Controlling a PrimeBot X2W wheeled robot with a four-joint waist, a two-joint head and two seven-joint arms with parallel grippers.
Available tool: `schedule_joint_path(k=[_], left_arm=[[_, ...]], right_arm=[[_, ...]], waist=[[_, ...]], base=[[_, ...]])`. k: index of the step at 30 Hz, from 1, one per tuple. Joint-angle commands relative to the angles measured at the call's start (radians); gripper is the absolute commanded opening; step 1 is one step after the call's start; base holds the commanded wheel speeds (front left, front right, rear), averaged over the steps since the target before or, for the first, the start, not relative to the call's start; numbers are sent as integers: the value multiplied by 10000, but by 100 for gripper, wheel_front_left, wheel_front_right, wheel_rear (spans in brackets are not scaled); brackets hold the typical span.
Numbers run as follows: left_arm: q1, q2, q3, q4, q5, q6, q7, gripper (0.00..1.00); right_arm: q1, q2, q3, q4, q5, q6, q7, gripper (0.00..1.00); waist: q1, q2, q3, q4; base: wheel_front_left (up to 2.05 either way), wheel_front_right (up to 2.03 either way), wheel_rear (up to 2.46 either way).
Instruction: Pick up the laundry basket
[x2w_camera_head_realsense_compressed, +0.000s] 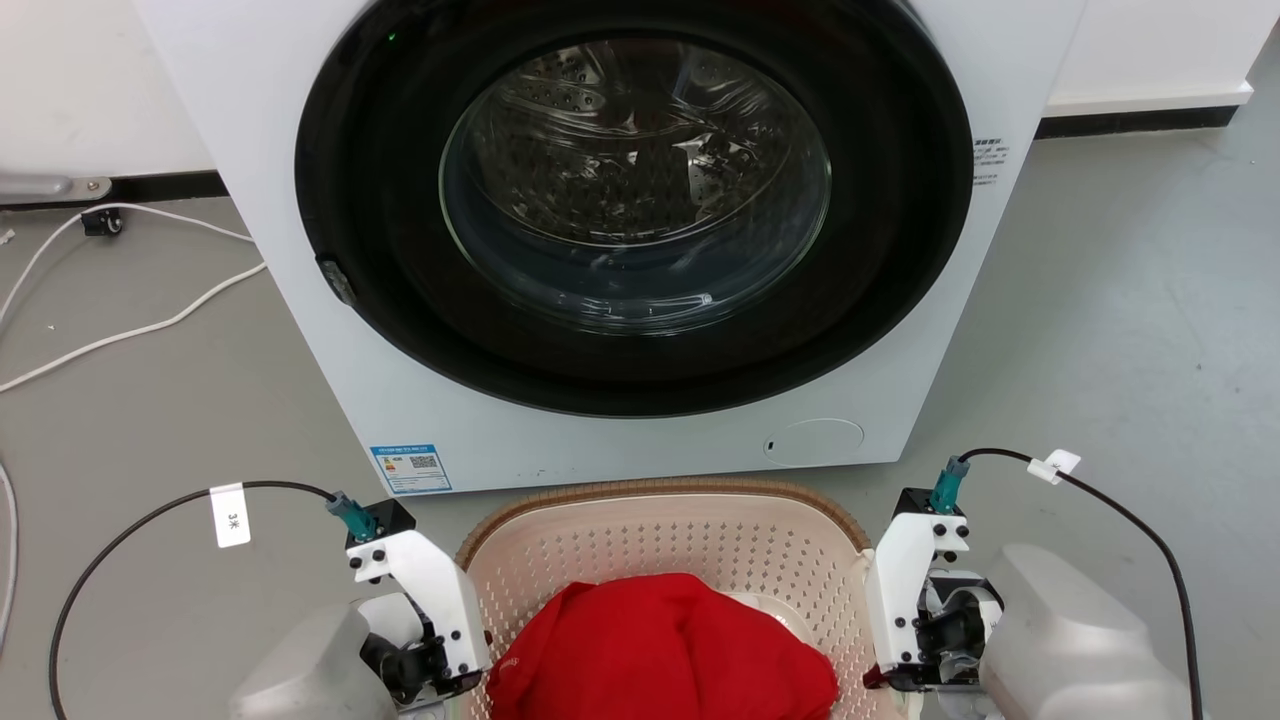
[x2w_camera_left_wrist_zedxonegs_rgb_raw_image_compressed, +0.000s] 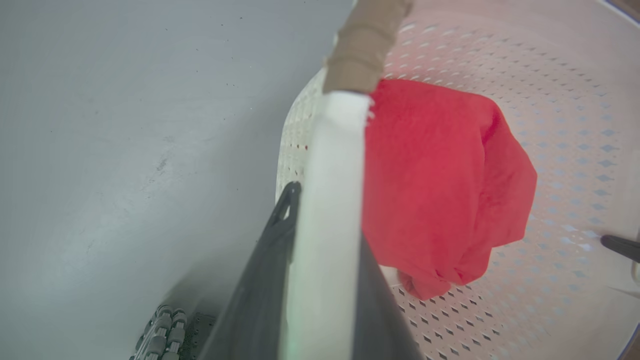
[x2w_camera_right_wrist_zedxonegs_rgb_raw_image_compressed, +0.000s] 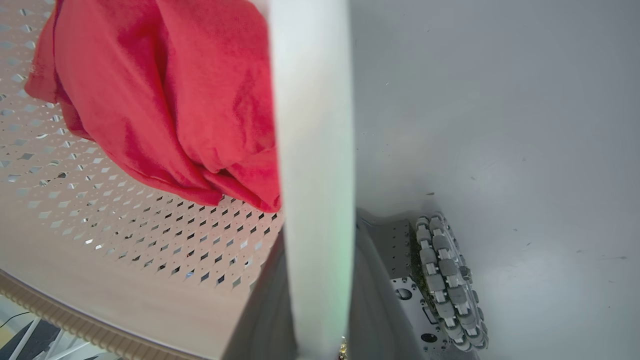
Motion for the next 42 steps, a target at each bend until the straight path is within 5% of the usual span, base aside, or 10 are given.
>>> schedule_joint_path(k=[1, 42], left_arm=[[-18, -89, 49, -73, -157, -104, -92, 0], [-68, -147, -165, 47, -514, -103, -189, 0]], right_arm=[[-10, 143, -27, -29, 14, 118, 63, 0], [221, 144, -190, -30, 35, 118, 158, 0]], waist=[[0, 0, 3, 9], [0, 0, -79, 48]], base=[[0, 0, 0], [0, 0, 0]])
